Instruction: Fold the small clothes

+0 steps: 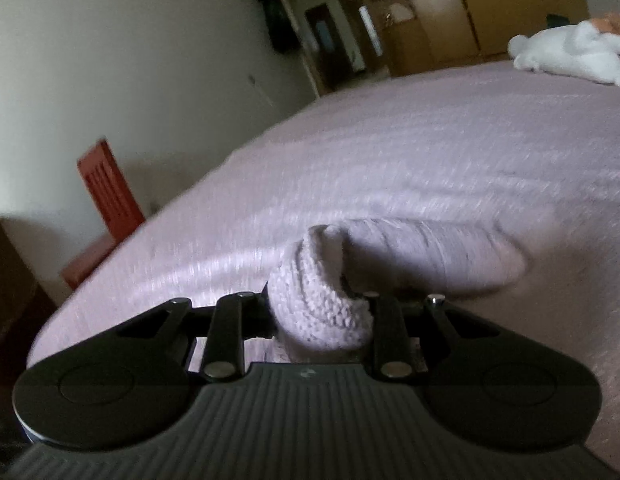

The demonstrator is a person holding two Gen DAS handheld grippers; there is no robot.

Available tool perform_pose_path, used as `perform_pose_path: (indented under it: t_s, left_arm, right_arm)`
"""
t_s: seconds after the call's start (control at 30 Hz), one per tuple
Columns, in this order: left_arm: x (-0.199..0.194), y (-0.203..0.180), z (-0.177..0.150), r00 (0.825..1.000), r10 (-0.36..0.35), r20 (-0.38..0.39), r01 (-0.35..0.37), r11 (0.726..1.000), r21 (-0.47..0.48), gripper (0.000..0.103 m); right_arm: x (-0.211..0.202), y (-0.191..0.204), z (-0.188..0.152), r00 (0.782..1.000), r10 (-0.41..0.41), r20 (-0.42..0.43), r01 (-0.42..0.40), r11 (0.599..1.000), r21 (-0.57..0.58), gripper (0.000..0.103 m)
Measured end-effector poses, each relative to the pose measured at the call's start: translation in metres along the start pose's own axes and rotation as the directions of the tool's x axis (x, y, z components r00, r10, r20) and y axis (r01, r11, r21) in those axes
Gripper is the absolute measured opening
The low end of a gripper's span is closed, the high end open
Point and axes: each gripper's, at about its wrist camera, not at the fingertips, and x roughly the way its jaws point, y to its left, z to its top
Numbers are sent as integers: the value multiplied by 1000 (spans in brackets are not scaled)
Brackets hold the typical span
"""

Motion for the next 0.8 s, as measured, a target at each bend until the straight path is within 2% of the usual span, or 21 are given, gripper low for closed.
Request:
perform_pose_path:
  t_s: [0.17, 0.23, 0.3, 0.4, 0.6, 0.8]
  left_arm:
    - [10, 3, -4, 1000, 2, -6, -2, 1000, 16, 65]
    - [14, 4, -5, 1000, -5, -8, 5, 1000, 17, 65]
    - [17, 3, -4, 1000, -17, -4, 17, 1000, 17, 65]
    - [18, 0, 0, 999, -52, 7, 51, 999, 15, 65]
    - [14, -23, 18, 990, -134, 49, 131, 990, 60, 65]
    - [15, -63, 34, 978, -198, 63, 187, 970, 156, 65]
  right_arm:
    - [23, 19, -30, 997, -26, -71, 18, 994, -112, 32]
    - [20, 22, -38, 998, -15, -61, 6, 990, -138, 44]
    - [13, 24, -40, 997, 18, -71, -29, 989, -147, 65]
    - [-5, 26, -39, 993, 82, -85, -94, 986, -139, 76]
    - [-60, 14, -33, 993, 105, -45, -110, 985, -135, 81]
    - [-105, -40, -19, 998, 3, 58, -1, 1000, -29, 85]
